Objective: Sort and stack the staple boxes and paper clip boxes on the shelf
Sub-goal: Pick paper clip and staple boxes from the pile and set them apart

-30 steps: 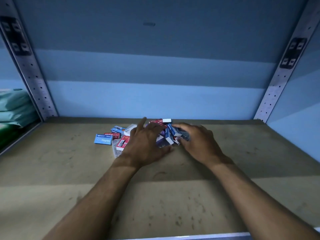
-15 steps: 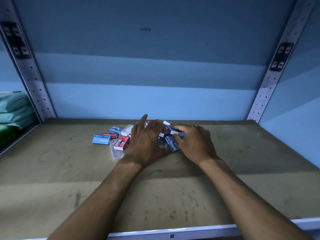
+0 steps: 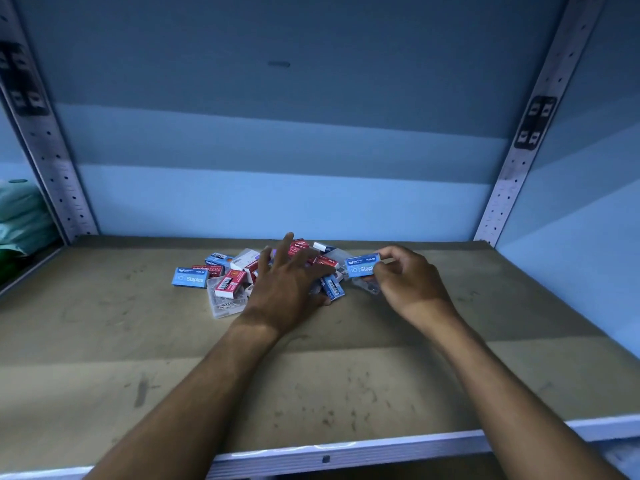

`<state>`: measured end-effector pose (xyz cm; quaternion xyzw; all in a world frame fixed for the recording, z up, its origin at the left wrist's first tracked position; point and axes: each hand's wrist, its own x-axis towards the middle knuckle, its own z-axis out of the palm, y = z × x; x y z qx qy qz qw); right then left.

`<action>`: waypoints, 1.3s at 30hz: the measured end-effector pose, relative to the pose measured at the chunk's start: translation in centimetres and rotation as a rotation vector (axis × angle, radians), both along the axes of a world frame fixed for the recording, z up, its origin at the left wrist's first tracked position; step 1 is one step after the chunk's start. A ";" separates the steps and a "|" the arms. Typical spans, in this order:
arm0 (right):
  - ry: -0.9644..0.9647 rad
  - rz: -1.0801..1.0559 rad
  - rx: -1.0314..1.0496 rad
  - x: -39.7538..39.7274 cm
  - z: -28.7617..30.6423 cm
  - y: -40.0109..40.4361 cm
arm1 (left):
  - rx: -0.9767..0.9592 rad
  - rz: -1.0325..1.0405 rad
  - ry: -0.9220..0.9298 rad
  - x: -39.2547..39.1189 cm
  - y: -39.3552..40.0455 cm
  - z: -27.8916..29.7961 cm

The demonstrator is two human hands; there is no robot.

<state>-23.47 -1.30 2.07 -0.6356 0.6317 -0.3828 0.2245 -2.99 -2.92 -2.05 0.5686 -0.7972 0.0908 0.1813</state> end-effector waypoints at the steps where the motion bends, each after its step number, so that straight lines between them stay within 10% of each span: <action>1: -0.015 0.010 0.015 -0.3 0.1 0.3 | 0.000 -0.010 -0.006 0.0 -0.1 0.0; 39: 0.262 0.341 0.221 -4.5 -0.7 4.2 | 0.311 -0.223 -0.005 1.1 7.5 3.5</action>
